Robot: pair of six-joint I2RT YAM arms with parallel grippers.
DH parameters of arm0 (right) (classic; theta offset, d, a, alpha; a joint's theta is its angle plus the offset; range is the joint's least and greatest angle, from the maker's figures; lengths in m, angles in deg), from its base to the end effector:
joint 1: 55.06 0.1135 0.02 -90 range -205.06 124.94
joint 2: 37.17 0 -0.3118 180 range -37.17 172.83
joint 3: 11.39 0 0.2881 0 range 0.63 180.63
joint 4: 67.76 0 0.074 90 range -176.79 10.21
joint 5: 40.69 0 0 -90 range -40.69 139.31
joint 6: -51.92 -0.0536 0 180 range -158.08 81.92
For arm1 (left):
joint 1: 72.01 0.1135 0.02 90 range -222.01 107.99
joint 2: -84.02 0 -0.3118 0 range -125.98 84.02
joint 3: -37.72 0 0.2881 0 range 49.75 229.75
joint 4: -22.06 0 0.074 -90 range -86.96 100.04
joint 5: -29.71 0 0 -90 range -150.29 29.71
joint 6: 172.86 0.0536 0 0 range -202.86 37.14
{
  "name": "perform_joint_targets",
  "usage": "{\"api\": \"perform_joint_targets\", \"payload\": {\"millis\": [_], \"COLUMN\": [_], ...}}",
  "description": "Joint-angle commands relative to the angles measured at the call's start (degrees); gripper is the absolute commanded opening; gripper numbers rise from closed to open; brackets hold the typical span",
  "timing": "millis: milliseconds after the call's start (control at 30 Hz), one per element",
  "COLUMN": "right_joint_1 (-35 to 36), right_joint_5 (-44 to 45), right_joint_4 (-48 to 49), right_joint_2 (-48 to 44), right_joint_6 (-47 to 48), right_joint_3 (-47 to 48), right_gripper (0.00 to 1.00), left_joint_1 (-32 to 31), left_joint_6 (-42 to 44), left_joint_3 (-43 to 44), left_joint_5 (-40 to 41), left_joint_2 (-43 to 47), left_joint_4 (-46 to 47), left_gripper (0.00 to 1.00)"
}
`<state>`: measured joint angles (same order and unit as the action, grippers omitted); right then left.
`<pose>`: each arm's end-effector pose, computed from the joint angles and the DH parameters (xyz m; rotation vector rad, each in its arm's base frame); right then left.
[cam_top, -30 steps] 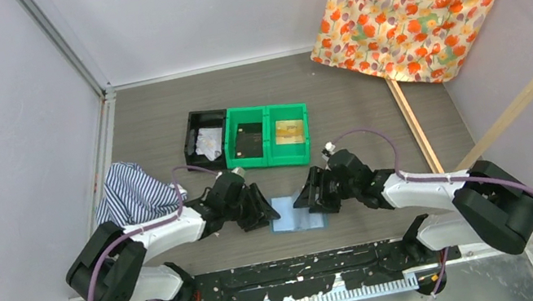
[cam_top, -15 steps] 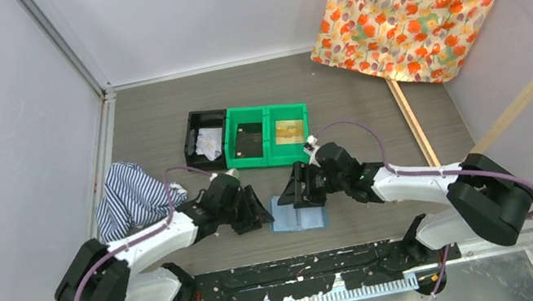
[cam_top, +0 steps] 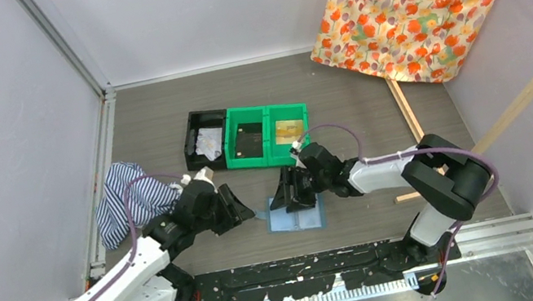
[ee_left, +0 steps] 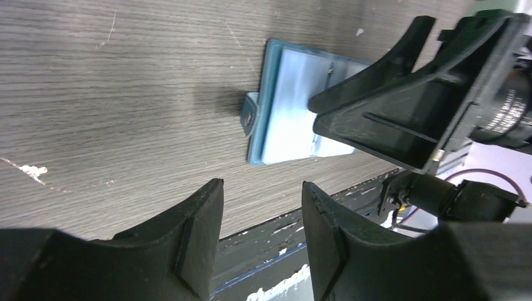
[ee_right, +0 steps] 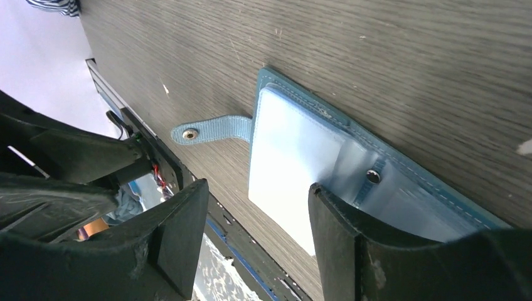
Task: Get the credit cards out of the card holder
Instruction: Remove the credit card from the card holder.
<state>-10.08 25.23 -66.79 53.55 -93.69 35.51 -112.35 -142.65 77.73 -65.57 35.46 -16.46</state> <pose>0.2122 0.2430 0.1422 -0.0001 2.6569 1.2486 0.1380 -0.1237 0.2111 -0.3922 2.5669 -0.8596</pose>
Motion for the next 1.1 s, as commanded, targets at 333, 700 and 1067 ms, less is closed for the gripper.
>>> {"api": "perform_joint_targets", "payload": {"millis": [333,700,1067], "right_joint_1": [-4.34,-5.47,-5.45], "right_joint_5": [15.62,10.96,8.65], "right_joint_4": [-20.84,-16.31,-13.41], "right_joint_2": [-31.73,-27.10,-24.49], "right_joint_6": [1.77,-1.95,-1.01], "right_joint_3": [-7.44,-11.06,-11.33], "right_gripper": [0.69,0.69,0.68], "left_joint_1": [-3.01,-3.26,-3.26], "left_joint_6": [-0.46,0.11,-0.23], "left_joint_3": [1.94,2.66,0.84], "left_joint_5": [-10.95,-14.14,-12.48], "left_joint_2": [-12.70,-28.49,-31.62], "left_joint_4": [21.52,31.35,31.01], "left_gripper": [0.51,0.49,0.48]}}
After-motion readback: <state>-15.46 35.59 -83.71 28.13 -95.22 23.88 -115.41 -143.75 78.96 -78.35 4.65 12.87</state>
